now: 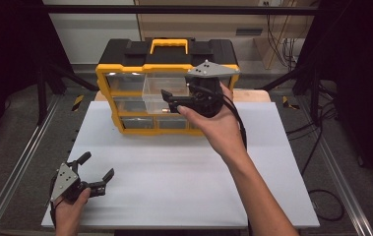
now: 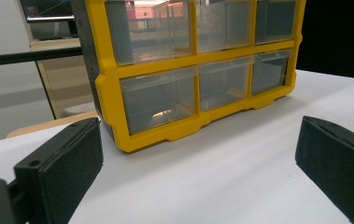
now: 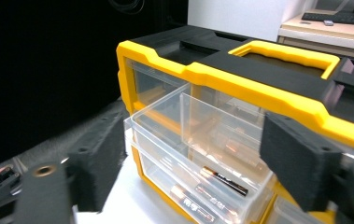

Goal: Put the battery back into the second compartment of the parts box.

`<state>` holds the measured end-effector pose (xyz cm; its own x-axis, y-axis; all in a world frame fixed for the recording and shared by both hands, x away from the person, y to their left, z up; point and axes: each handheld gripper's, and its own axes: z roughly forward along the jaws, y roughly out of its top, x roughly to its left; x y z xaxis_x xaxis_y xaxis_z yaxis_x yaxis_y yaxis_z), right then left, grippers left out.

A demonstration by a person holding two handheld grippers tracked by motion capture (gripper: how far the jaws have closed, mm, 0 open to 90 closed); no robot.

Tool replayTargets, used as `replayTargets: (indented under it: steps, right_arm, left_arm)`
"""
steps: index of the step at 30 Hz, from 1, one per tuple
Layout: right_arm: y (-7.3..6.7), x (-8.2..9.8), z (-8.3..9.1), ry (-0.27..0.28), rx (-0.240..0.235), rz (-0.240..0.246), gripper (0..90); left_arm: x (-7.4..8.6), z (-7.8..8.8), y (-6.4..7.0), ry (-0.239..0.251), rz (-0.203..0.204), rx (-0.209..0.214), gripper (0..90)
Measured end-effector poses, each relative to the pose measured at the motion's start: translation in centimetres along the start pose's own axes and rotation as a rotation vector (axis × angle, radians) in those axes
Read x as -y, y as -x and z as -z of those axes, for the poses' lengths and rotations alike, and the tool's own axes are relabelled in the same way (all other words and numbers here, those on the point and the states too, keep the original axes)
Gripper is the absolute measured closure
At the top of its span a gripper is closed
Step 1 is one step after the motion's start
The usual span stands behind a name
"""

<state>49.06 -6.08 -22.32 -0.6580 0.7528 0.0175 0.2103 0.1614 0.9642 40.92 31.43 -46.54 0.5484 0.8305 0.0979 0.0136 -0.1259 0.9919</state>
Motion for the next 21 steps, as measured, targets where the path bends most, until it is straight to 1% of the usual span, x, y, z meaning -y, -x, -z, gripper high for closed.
replayTargets:
  steps: [3, 6, 9, 12, 18, 21]
  right_arm:
    - [0.2, 0.6, 0.3, 0.01, 0.01, -0.013, 15.4]
    - [0.4, 1.0, 0.5, 0.015, 0.016, -0.023, 13.5]
    - [0.5, 1.5, 0.8, 0.024, 0.021, -0.028, 12.7]
    - [0.5, 2.1, 1.0, 0.025, 0.029, -0.024, 11.8]
    - [1.0, 3.3, 1.4, 0.023, 0.057, -0.03, 11.4]
    - [1.3, 3.8, 1.6, 0.028, 0.055, -0.053, 9.6]
  left_arm:
    - [0.0, 0.0, 0.0, 0.001, -0.001, 0.0, 0.6]
    - [0.0, 0.0, 0.0, 0.0, -0.001, 0.0, 0.6]
    - [0.0, 0.0, 0.0, 0.001, -0.001, -0.001, 0.6]
    - [0.0, 0.0, 0.0, 0.0, -0.002, -0.001, 0.6]
    - [0.0, 0.0, 0.0, -0.001, -0.003, -0.002, 0.6]
    - [0.0, 0.0, 0.0, -0.002, -0.003, -0.001, 0.6]
